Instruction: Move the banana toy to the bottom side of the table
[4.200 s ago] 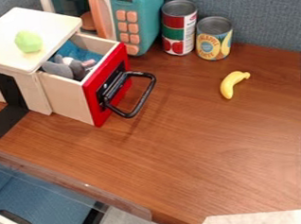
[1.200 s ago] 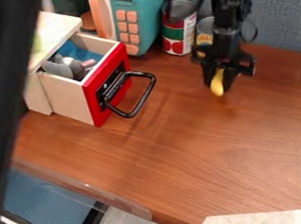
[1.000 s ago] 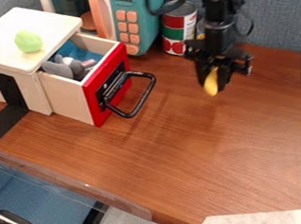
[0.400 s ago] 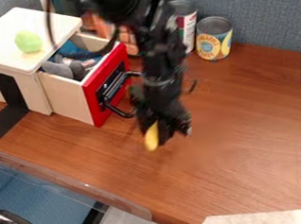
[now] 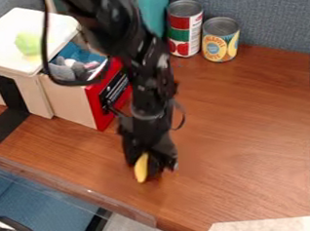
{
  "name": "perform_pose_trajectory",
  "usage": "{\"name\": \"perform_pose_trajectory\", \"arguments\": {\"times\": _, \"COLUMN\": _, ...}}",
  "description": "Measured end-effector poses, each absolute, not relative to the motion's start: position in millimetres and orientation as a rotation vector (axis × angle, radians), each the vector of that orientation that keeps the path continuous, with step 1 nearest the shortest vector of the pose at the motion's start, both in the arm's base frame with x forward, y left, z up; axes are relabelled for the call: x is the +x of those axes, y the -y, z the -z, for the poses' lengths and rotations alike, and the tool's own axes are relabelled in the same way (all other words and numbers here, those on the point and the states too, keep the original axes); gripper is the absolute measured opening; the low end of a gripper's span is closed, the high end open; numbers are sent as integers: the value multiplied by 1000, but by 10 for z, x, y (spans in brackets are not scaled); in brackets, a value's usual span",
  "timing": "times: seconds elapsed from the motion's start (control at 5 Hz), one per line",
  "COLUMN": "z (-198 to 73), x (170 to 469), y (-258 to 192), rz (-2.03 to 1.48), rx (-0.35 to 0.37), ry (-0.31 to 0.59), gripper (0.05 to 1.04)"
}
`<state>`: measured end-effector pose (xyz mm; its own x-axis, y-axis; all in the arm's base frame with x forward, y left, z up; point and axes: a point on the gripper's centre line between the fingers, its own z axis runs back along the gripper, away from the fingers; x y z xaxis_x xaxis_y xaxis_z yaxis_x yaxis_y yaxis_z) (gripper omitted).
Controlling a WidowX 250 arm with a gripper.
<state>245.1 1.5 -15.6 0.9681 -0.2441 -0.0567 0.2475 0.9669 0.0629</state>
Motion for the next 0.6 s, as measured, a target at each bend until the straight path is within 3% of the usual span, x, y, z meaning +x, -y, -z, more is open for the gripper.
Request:
{"name": "perform_pose_trajectory", "arguments": {"times": 0.2, "z": 158, "x": 2468, "y": -28, "rz": 254, "rx": 85, "ry": -57, "gripper": 980}}
{"name": "perform_pose_trajectory", "arguments": {"times": 0.4, "z": 136, "x": 2331, "y": 39, "rz": 271, "rx": 32, "ry": -96, "gripper": 995}}
{"name": "perform_pose_trajectory", "arguments": {"times": 0.6, "z": -319, "x": 2353, "y": 35, "rz": 248, "rx": 28, "ry": 49, "gripper": 997}}
